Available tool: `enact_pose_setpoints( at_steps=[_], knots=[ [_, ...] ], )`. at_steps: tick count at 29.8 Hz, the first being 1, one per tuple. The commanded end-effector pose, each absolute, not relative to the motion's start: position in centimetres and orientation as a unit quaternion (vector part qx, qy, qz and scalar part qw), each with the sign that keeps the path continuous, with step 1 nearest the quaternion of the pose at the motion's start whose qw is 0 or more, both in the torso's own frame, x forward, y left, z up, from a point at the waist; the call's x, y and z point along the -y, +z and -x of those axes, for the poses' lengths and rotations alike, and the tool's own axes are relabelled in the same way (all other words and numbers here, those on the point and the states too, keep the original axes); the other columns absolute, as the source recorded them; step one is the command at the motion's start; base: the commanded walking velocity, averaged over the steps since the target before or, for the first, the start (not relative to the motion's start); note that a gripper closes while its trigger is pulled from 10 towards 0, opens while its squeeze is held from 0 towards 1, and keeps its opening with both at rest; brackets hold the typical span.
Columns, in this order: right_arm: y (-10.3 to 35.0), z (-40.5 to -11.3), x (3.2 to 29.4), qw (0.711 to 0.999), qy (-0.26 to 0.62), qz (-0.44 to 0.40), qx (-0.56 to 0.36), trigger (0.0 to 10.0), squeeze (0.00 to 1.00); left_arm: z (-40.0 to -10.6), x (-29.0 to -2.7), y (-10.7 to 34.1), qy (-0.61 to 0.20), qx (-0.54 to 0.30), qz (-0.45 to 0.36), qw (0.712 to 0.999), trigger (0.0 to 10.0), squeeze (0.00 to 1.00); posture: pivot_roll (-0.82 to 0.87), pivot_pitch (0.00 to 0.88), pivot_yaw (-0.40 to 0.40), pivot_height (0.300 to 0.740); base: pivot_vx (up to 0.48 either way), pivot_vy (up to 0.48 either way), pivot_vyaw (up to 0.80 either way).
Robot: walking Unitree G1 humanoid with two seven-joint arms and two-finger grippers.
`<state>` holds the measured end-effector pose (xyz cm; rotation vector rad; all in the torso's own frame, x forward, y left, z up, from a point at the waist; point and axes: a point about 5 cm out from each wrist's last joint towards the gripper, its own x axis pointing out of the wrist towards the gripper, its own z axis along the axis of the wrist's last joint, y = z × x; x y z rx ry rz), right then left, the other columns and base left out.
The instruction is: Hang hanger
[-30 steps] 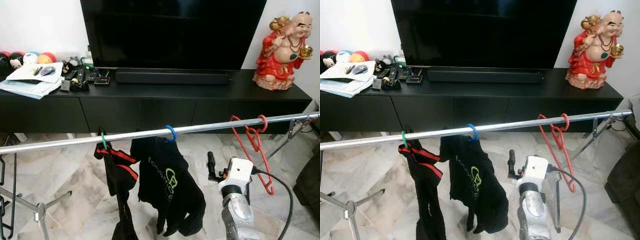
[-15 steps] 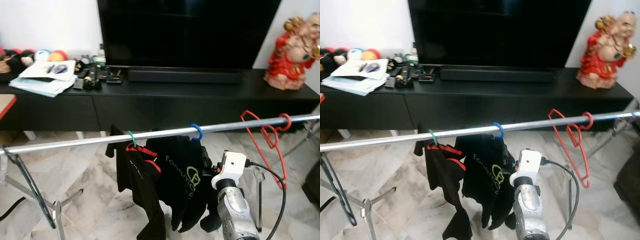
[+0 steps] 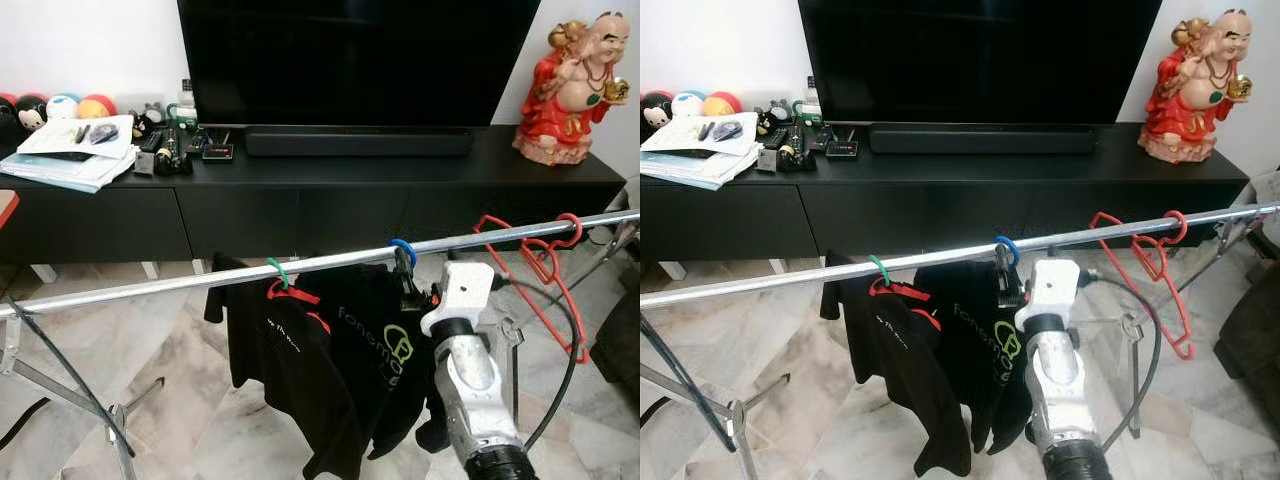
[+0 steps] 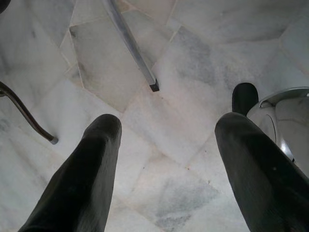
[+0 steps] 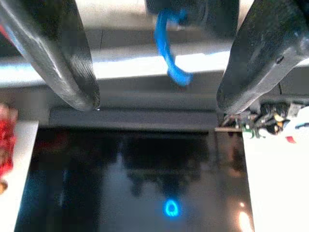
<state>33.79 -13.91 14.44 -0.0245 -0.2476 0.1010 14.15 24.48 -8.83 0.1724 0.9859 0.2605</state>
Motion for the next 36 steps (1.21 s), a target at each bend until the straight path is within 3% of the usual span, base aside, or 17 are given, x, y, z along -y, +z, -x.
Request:
enact_pose_setpoints(
  at_steps=[1, 11, 19, 36],
  knots=[
    [14.9, -33.5, 14.0, 0.991, 0.044, 0.015, 0.126, 10.0, 0.0, -13.4, -24.3, -9.2, 0.124, -0.485, -0.071, 0.863, 10.0, 0.0, 0.03, 0.094, -0.022, 0.74, 0.0, 0.0, 0.0],
    [13.2, -29.4, 15.8, 0.996, -0.031, 0.061, 0.06, 10.0, 0.0, -13.2, -24.4, -9.2, 0.122, -0.487, -0.072, 0.861, 10.0, 0.0, 0.02, 0.097, -0.024, 0.74, 0.0, 0.0, 0.0],
    [6.1, -25.2, 18.6, 0.983, -0.103, 0.061, -0.141, 10.0, 0.0, -13.3, -24.1, -9.3, 0.11, -0.489, -0.075, 0.862, 10.0, 0.0, 0.01, 0.086, -0.023, 0.74, 0.0, 0.0, 0.0],
    [1.4, -25.8, 20.5, 0.953, -0.154, 0.029, -0.258, 10.0, 0.0, -13.5, -23.4, -9.4, 0.097, -0.486, -0.081, 0.865, 10.0, 0.0, 0.02, 0.061, -0.023, 0.74, 0.0, 0.0, 0.0]
  ],
)
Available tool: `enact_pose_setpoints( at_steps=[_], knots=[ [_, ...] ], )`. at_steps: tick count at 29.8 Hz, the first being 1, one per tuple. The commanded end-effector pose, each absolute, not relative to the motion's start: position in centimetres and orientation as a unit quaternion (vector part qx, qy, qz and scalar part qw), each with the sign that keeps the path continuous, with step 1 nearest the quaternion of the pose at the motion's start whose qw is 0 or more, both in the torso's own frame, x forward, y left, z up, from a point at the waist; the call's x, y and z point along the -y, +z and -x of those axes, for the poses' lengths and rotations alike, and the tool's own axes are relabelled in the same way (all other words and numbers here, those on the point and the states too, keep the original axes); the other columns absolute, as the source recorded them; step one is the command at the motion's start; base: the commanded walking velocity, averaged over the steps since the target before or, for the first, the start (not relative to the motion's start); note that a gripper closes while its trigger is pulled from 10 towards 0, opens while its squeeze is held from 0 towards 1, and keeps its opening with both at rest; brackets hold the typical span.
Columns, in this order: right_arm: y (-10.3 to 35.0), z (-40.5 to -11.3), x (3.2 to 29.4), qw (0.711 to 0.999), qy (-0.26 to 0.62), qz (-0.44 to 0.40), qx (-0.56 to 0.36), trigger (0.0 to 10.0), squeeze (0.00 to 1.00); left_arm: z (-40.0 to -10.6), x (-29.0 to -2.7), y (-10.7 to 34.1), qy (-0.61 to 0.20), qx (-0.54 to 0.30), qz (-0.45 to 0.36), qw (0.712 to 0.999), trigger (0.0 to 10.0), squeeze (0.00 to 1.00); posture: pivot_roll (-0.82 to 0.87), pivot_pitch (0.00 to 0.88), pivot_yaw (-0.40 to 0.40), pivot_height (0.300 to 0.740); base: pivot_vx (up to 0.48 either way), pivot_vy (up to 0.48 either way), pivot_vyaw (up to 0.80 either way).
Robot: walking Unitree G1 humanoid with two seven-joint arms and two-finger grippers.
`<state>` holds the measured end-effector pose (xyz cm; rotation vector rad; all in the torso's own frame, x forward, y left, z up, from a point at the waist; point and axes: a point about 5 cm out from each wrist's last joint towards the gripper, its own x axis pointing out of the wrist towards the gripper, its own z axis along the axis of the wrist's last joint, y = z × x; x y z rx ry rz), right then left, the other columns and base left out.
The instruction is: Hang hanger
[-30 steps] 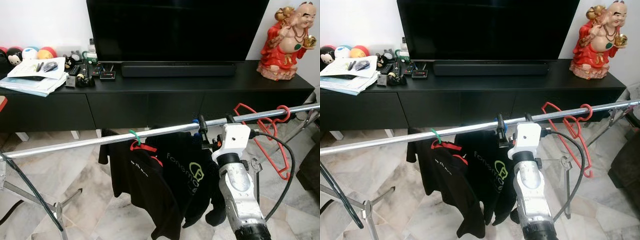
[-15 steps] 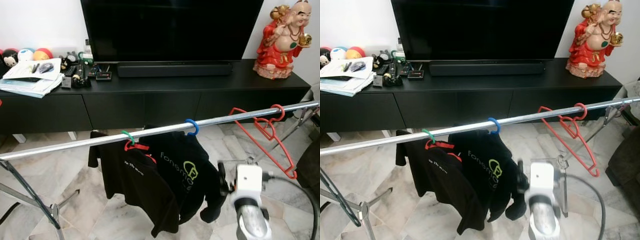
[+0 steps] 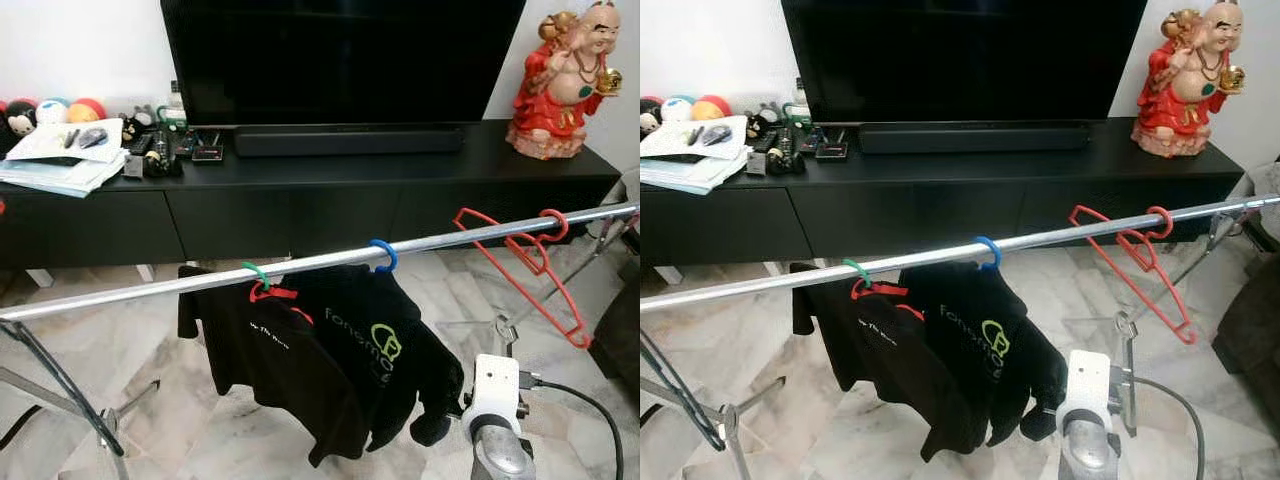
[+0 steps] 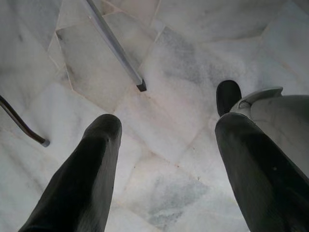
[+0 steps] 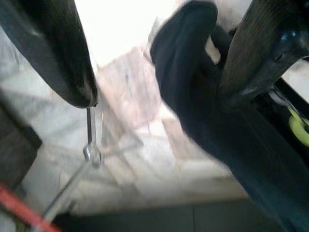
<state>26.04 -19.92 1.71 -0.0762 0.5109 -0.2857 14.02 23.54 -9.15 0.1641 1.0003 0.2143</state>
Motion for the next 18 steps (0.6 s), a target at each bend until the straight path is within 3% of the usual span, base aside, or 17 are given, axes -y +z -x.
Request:
enact_pose_setpoints(
  at_steps=[1, 18],
  knots=[
    [1.1, -26.0, 20.6, 0.952, -0.156, 0.026, -0.263, 10.0, 0.0, -13.5, -23.4, -9.4, 0.097, -0.487, -0.081, 0.864, 10.0, 0.0, 0.02, 0.061, -0.022, 0.74, 0.0, 0.0, 0.0],
    [-0.3, -28.5, 20.4, 0.951, -0.116, 0.031, -0.286, 10.0, 0.0, -13.7, -23.2, -9.4, 0.093, -0.487, -0.084, 0.865, 10.0, 0.0, 0.04, 0.08, -0.015, 0.74, 0.0, 0.0, 0.0]
  ],
)
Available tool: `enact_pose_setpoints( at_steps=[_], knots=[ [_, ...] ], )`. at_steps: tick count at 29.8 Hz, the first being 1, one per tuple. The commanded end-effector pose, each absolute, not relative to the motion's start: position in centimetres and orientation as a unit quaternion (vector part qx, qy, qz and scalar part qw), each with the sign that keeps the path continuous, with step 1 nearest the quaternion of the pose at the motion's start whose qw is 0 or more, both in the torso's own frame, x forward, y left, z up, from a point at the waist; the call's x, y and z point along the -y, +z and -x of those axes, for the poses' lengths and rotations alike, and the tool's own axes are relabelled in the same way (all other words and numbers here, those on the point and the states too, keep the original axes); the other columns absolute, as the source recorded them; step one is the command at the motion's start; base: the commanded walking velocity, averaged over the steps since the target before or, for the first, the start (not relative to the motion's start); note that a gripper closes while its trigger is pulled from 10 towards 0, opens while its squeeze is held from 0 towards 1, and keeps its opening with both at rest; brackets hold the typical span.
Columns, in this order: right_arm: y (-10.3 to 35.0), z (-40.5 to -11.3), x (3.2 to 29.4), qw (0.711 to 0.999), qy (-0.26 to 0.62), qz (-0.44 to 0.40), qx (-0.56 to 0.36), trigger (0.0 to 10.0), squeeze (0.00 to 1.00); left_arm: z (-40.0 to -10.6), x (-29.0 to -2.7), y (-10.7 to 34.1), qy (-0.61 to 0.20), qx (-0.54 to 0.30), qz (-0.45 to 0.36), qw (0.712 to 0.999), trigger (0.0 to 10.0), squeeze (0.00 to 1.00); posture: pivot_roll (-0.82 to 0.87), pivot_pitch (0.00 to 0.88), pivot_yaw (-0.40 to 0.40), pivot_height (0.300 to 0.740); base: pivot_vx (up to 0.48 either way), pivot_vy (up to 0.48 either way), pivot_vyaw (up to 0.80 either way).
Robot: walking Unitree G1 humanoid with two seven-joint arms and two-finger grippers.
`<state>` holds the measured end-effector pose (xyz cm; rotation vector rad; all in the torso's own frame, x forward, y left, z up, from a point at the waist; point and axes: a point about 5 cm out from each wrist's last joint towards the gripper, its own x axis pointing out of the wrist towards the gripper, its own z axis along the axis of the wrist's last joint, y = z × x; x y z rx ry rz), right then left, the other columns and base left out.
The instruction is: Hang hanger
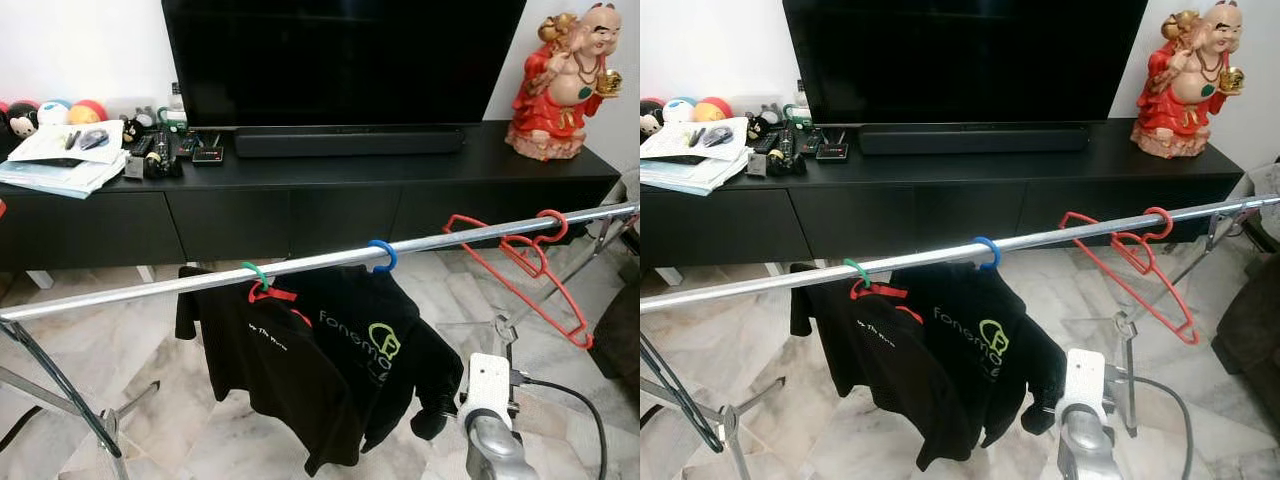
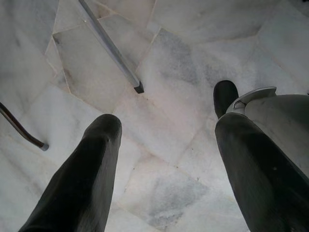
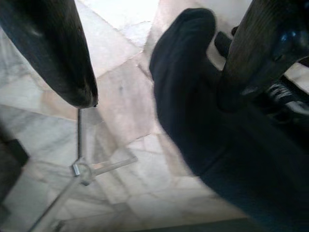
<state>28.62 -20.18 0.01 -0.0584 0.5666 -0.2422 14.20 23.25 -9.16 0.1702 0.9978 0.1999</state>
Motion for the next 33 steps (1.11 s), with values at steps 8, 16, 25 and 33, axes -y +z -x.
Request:
enact_pose_setpoints(
  at_steps=[8, 16, 25, 33],
  knots=[
    [-0.5, -29.0, 20.4, 0.95, -0.108, 0.034, -0.292, 10.0, 0.0, -13.8, -23.1, -9.4, 0.089, -0.485, -0.087, 0.866, 10.0, 0.0, 0.05, 0.083, -0.013, 0.74, 0.0, 0.0, 0.0],
    [0.1, -29.6, 21.0, 0.951, -0.115, 0.044, -0.284, 0.0, 0.0, -13.9, -23.1, -9.3, 0.087, -0.484, -0.089, 0.866, 10.0, 0.0, 0.06, 0.084, -0.014, 0.74, 0.0, 0.0, 0.0],
    [-0.3, -29.3, 21.1, 0.948, -0.115, 0.048, -0.294, 0.0, 0.0, -13.9, -23.1, -9.3, 0.085, -0.484, -0.091, 0.866, 10.0, 0.0, 0.07, 0.085, -0.013, 0.74, 0.0, 0.0, 0.0],
    [-0.5, -29.1, 21.3, 0.945, -0.117, 0.049, -0.301, 0.0, 0.0, -13.8, -23.2, -9.3, 0.083, -0.486, -0.092, 0.865, 10.0, 0.0, 0.07, 0.087, -0.01, 0.74, 0.0, 0.0, 0.0]
  ],
)
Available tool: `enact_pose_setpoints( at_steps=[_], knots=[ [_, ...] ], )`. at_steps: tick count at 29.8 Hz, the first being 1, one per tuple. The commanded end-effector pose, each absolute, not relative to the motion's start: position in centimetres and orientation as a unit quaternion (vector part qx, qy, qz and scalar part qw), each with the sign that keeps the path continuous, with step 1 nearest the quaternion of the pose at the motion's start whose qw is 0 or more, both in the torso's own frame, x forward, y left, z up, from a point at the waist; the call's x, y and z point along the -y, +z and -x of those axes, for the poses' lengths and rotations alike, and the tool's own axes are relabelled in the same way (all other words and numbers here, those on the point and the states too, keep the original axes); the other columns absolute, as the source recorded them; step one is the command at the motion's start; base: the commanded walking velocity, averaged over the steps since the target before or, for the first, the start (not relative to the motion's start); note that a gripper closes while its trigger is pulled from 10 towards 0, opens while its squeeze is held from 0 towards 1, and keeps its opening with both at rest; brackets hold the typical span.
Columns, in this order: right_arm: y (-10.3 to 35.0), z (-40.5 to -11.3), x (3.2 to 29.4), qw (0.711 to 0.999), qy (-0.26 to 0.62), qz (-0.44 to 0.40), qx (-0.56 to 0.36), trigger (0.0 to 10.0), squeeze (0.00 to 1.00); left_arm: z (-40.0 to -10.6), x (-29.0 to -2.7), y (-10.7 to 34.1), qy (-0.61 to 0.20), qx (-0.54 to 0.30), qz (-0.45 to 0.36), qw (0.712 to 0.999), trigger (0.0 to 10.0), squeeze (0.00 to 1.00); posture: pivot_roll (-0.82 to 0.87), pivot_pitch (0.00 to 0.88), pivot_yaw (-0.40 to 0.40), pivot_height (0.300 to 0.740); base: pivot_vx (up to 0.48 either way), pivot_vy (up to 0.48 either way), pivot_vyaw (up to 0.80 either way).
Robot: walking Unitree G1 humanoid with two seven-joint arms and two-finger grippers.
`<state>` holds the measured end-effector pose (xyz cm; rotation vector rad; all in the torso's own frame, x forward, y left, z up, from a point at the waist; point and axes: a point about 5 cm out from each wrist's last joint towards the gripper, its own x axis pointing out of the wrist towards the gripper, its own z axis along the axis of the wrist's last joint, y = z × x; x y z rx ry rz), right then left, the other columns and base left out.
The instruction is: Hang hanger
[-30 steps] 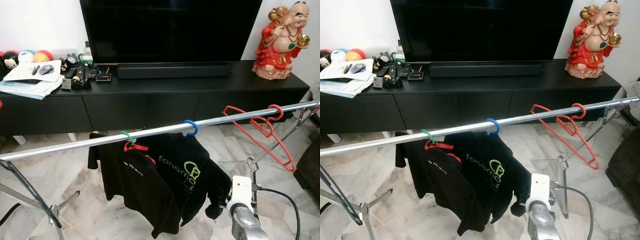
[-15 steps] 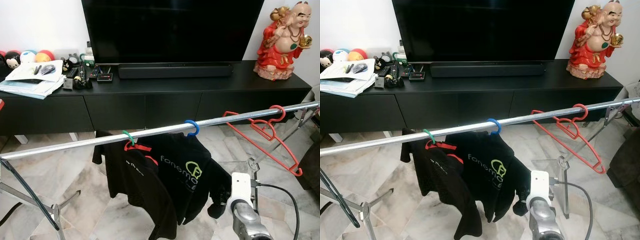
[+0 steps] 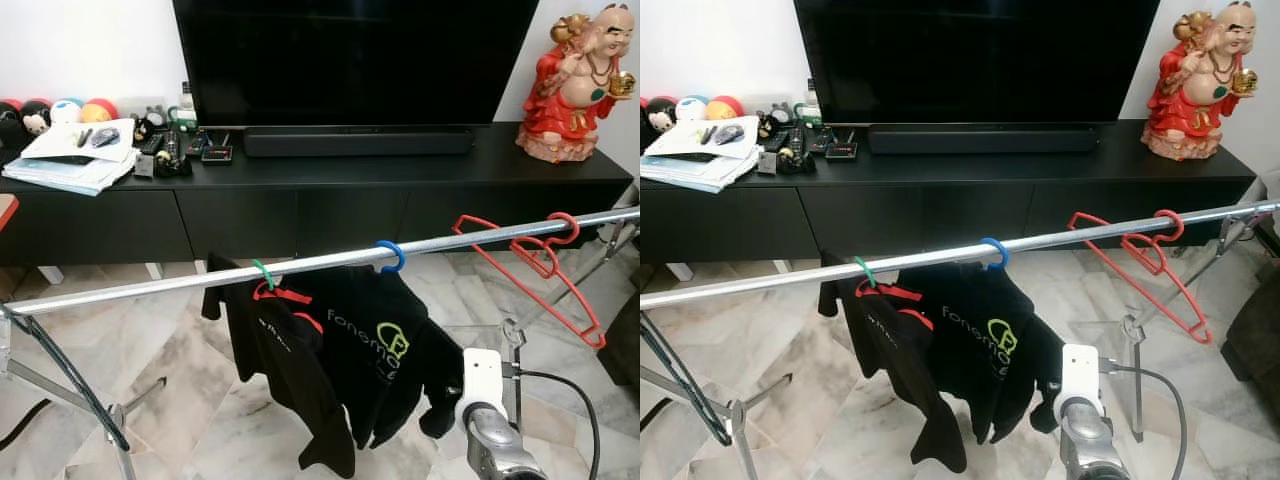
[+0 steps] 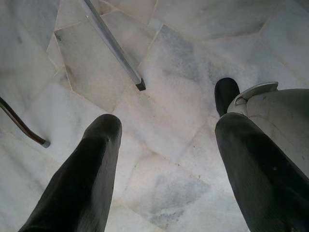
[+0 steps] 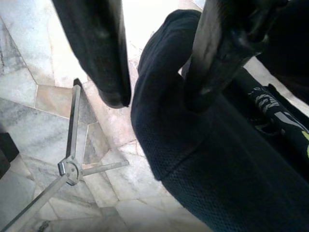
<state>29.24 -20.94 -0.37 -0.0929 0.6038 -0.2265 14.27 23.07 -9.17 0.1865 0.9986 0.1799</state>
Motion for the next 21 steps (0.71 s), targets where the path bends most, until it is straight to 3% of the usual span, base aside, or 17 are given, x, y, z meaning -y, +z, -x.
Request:
enact_pose_setpoints(
  at_steps=[1, 21],
  knots=[
    [-0.45, -29.1, 21.34, 0.945, -0.117, 0.049, -0.301, 0.0, 0.0, -13.84, -23.16, -9.33, 0.083, -0.486, -0.092, 0.865, 10.0, 0.0, 0.07, 0.087, -0.01, 0.74, 0.0, 0.0, 0.0],
    [-0.08, -29.36, 21.83, 0.946, -0.123, 0.054, -0.295, 0.0, 0.0, -13.87, -23.18, -9.32, 0.08, -0.486, -0.094, 0.865, 10.0, 0.0, 0.07, 0.088, -0.01, 0.74, 0.0, 0.0, 0.0]
  ],
)
